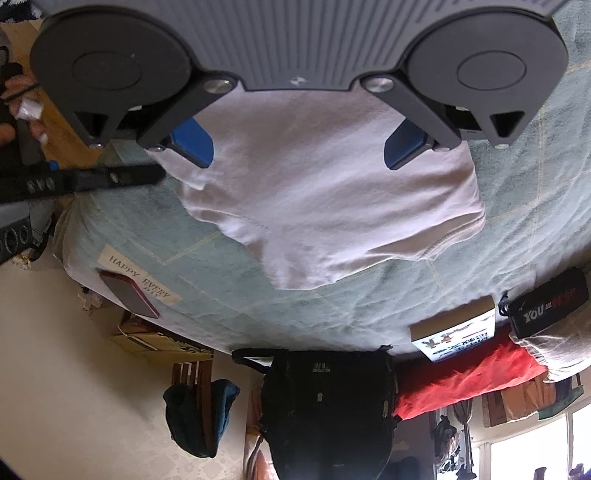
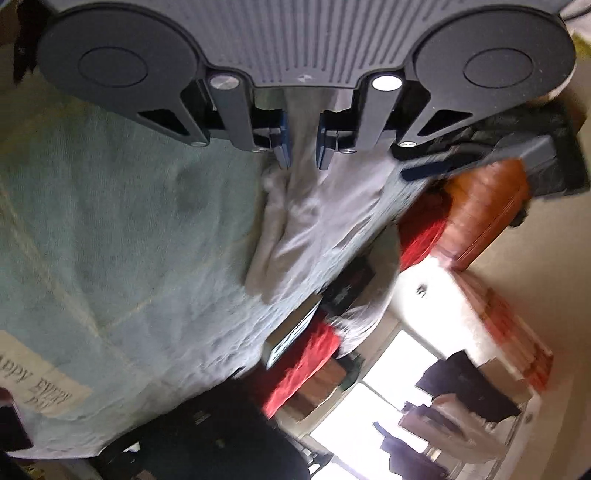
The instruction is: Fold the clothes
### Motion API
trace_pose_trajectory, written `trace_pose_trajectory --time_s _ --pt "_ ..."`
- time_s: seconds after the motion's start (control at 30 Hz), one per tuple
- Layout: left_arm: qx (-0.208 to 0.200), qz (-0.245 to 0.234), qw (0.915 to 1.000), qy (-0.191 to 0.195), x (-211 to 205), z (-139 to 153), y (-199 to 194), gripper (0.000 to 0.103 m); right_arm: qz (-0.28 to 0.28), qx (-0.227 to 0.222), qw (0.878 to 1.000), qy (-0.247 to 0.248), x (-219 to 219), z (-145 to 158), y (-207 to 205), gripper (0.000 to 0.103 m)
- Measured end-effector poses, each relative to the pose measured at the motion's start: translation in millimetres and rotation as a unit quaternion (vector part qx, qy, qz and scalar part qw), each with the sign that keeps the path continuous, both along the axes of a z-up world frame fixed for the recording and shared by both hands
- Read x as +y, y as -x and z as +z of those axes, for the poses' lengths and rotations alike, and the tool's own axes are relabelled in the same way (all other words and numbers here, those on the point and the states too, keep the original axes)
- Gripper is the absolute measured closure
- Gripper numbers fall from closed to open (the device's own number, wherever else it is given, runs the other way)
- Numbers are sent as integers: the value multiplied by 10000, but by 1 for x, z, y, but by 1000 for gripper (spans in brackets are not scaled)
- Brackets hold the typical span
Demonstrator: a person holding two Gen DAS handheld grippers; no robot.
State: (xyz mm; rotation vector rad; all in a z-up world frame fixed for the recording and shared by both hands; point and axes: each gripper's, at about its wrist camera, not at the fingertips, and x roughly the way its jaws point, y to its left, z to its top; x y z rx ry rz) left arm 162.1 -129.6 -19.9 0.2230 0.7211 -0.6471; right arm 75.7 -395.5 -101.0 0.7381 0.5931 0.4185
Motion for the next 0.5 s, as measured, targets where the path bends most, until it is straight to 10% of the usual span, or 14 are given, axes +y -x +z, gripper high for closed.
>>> trace_pose_trajectory --time_s 0.5 --pt "47 27 9999 -113 7 3 18 4 322 668 9965 -379 18 -29 30 81"
